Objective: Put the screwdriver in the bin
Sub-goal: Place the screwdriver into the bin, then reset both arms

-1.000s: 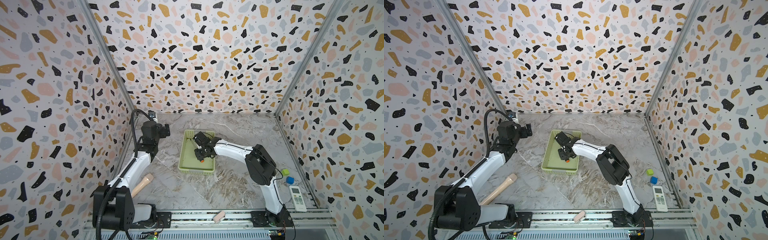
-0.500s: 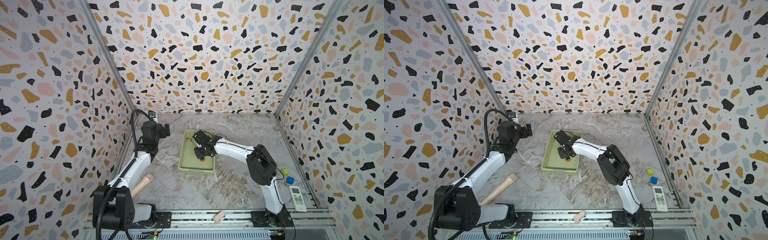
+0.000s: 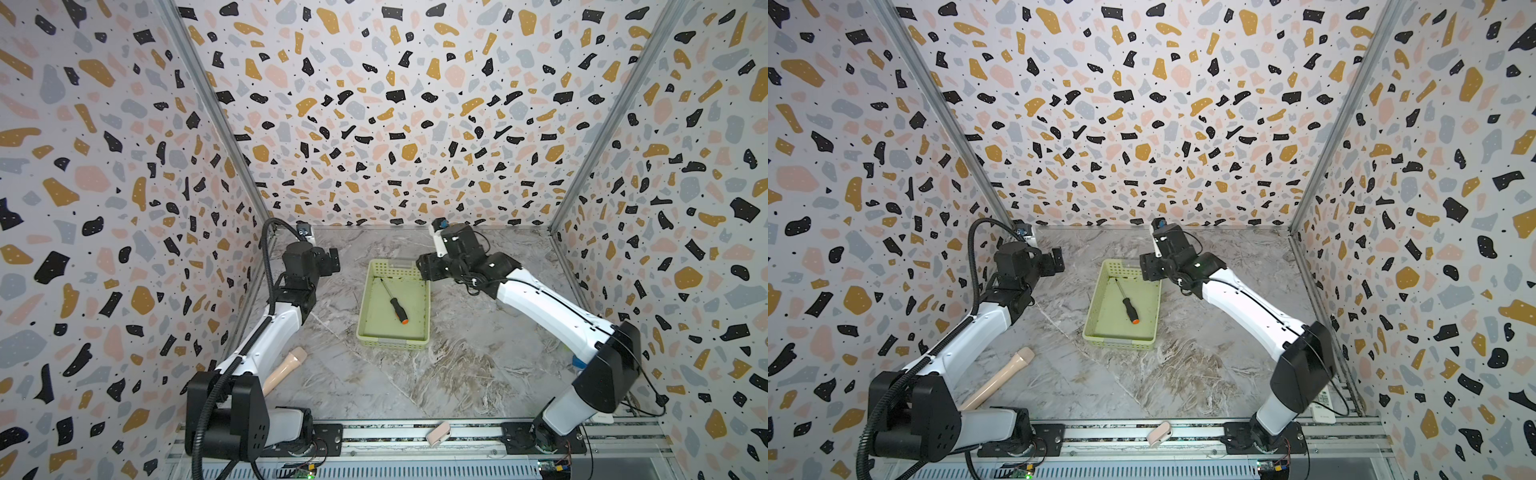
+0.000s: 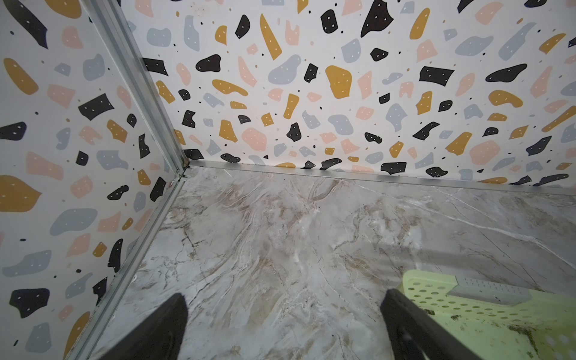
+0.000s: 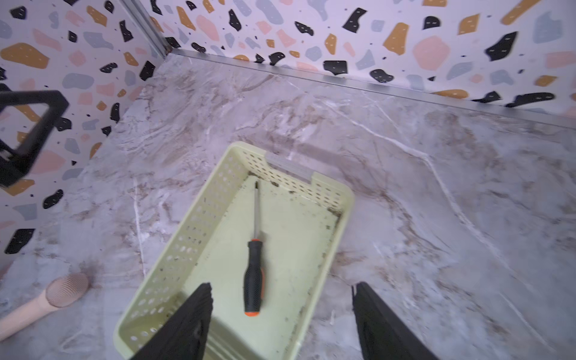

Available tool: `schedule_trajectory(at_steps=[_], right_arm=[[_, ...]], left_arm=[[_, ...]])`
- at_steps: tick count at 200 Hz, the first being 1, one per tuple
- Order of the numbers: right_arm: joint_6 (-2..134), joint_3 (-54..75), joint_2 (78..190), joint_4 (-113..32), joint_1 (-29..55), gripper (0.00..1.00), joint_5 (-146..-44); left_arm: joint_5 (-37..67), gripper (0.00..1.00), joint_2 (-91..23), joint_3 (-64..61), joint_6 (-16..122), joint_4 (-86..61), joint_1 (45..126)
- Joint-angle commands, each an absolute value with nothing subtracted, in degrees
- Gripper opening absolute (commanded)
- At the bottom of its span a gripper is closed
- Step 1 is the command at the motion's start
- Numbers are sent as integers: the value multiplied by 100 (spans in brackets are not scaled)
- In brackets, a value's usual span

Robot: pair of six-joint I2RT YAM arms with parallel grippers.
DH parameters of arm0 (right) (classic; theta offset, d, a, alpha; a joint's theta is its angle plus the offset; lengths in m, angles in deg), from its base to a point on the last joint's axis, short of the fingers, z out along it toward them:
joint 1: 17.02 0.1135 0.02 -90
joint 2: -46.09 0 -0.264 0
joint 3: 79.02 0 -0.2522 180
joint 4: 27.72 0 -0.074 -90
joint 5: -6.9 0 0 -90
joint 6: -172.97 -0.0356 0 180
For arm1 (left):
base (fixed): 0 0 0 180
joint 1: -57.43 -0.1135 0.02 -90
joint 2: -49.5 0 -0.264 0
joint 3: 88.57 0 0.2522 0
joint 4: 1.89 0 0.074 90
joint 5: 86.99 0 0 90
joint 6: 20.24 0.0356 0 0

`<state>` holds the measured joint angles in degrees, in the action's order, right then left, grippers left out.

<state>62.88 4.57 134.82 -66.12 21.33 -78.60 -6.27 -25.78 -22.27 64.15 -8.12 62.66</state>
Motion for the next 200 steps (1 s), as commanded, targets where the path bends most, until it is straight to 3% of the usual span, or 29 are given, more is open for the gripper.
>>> schedule_trajectory(at_steps=[1,20,31,93,145,200], right_arm=[[6366,1200,12798,-6204,1741,82,-7938],[6335,1795,12249,-6105,1374,89,-7616],[6427,2159,11958,-6020,1169,100,-7498],[6469,4135,10273,-5081,179,99,-7191],[6978,4912,10110,-4482,-409,99,-7281],[7815,6338,9878,-2188,-428,99,-6853]], left_arm=[[-605,99,-2486,-2083,6434,-657,6253],[-515,99,-2452,-2114,6445,-607,6253],[-428,100,-2439,-2164,6510,-551,6253],[-236,100,-2040,-3021,6732,462,6253],[-366,100,-1848,-4220,7002,2174,6261],[-1021,99,-1319,-5296,6716,2649,6284]])
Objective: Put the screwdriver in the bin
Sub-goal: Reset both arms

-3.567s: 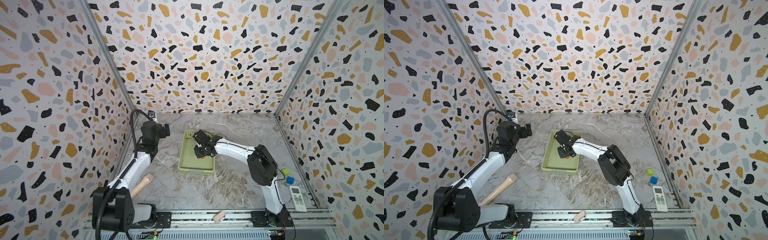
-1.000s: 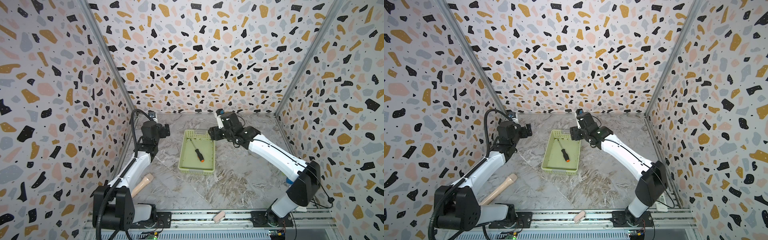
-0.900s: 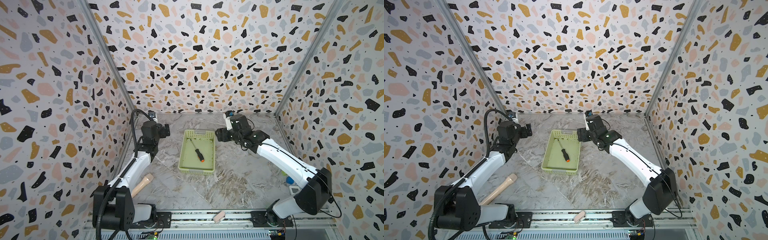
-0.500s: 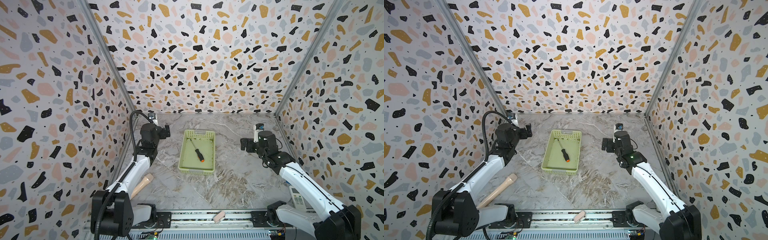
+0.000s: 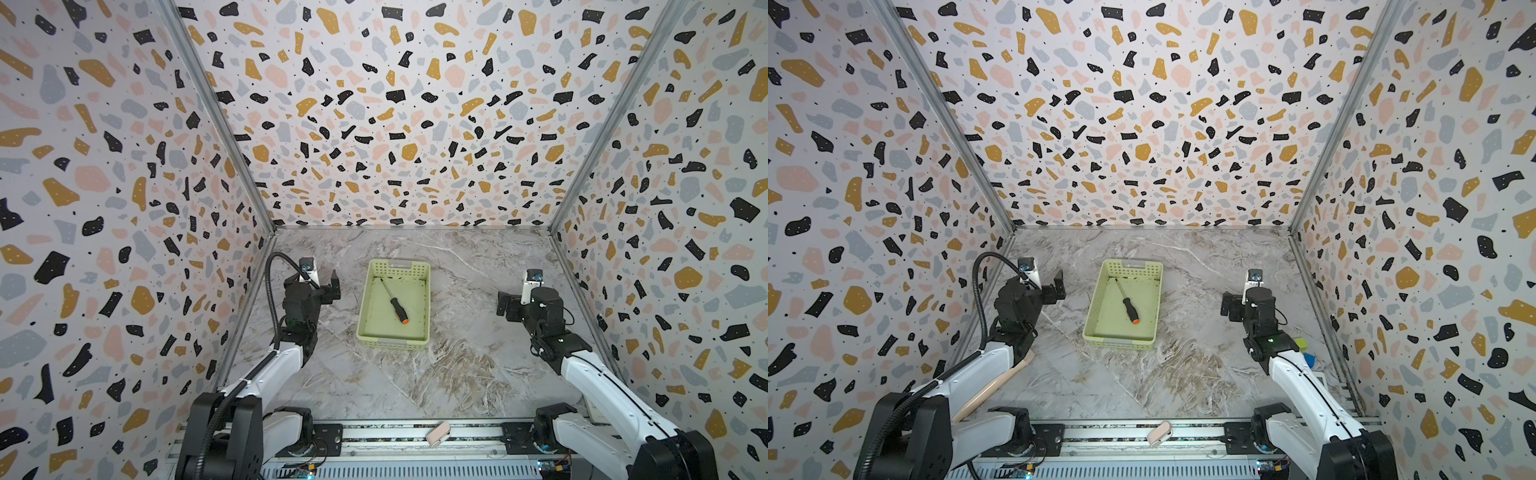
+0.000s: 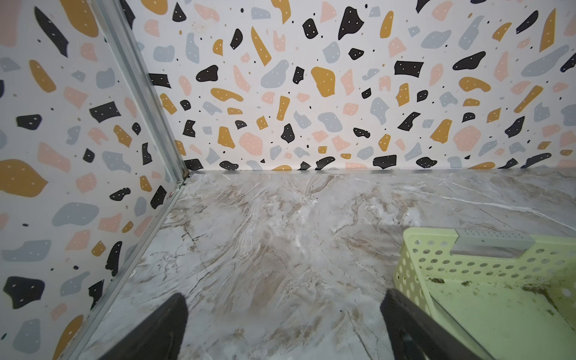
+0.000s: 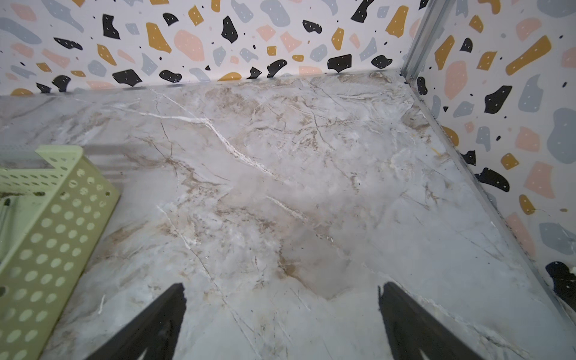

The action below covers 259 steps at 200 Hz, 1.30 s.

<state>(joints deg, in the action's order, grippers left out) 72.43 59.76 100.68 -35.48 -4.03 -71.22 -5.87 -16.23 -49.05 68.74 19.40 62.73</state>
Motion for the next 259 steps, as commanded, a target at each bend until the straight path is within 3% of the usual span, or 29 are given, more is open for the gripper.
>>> schedule_trajectory(at_steps=[1,60,106,138,174,227,259], right_arm=[[7832,6357,9880,-2149,-428,99,-6843],[8289,7071,10693,117,-696,99,-6917],[8468,7095,11767,1299,-970,99,-7733],[8774,6901,12186,1260,-990,99,-8270],[8816,7175,12432,1807,-990,99,-8303],[8644,7847,13161,3753,-1139,99,-8301],[8528,7516,13156,2988,-1337,99,-8623]], left_arm=[[-1028,99,-1300,-5325,6714,2660,6282],[-1630,99,-656,-6703,6708,3564,6279],[-1671,100,-1567,-6918,6739,4623,6284],[-1720,100,-1937,-6830,6822,4955,6279],[-1595,99,-2375,-6760,6866,5204,6279],[-1299,100,-3058,-6563,6971,5412,6279],[-1285,99,-3057,-6545,6960,5348,6270]])
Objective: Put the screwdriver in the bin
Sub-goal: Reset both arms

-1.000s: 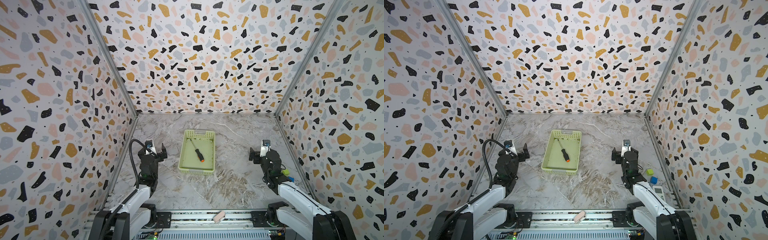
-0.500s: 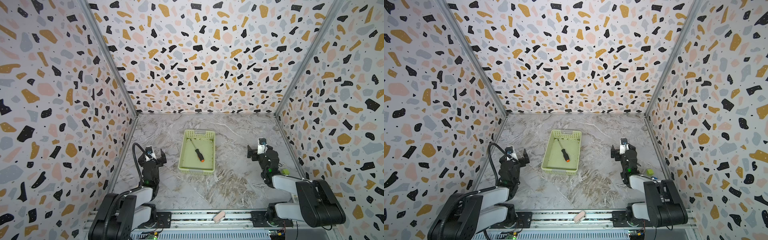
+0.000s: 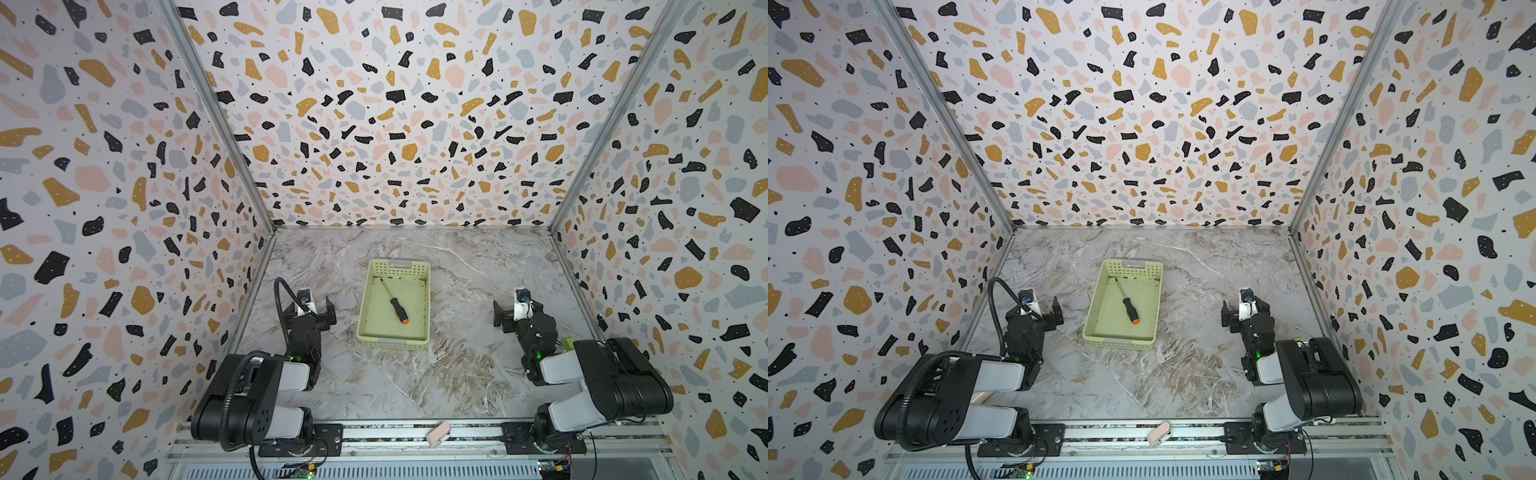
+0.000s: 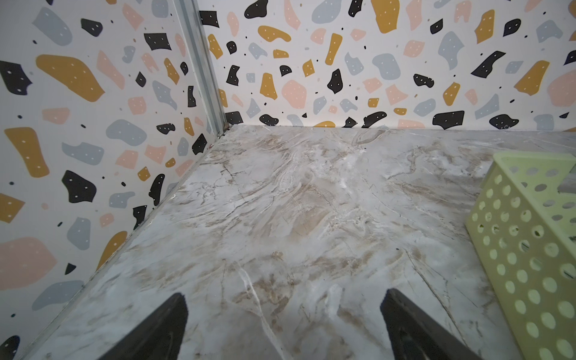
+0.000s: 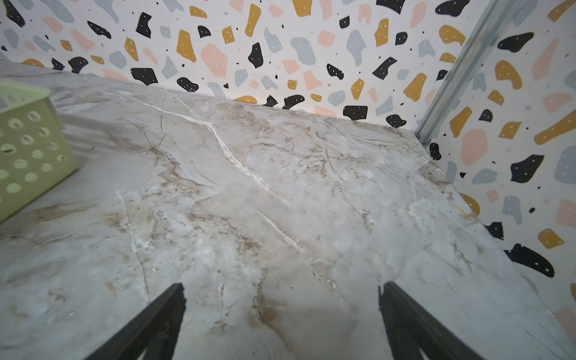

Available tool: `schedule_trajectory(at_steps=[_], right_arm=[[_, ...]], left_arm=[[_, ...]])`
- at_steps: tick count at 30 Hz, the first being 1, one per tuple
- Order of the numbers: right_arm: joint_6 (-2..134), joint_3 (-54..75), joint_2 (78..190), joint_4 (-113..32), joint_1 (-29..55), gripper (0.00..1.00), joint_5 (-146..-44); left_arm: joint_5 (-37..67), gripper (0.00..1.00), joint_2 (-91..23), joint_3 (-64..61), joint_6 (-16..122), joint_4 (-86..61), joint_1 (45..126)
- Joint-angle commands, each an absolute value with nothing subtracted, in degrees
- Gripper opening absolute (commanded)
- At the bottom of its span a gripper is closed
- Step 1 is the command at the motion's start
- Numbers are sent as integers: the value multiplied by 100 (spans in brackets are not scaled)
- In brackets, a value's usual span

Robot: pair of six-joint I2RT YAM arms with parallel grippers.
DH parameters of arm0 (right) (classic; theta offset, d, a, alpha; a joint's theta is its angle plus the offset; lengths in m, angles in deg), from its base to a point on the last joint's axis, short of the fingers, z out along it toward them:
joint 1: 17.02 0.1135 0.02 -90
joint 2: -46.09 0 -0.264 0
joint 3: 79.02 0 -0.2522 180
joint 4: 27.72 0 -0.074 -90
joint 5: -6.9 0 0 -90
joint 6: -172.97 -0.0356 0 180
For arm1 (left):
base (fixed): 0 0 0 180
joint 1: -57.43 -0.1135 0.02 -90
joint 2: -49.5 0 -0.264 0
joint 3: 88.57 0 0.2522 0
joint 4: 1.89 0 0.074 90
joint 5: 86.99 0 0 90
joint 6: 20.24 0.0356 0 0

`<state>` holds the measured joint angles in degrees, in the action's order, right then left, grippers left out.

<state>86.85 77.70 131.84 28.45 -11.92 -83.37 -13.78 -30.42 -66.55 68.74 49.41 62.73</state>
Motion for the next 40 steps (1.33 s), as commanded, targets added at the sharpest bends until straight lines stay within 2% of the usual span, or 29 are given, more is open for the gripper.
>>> schedule_trajectory(at_steps=[1,40], right_arm=[[8523,7508,13154,2971,-1348,99,-8633],[8464,7456,13160,2862,-1429,99,-8731]], left_arm=[[-1287,100,-3057,-6543,6959,5341,6270],[-1298,100,-3064,-6517,6861,5294,6191]])
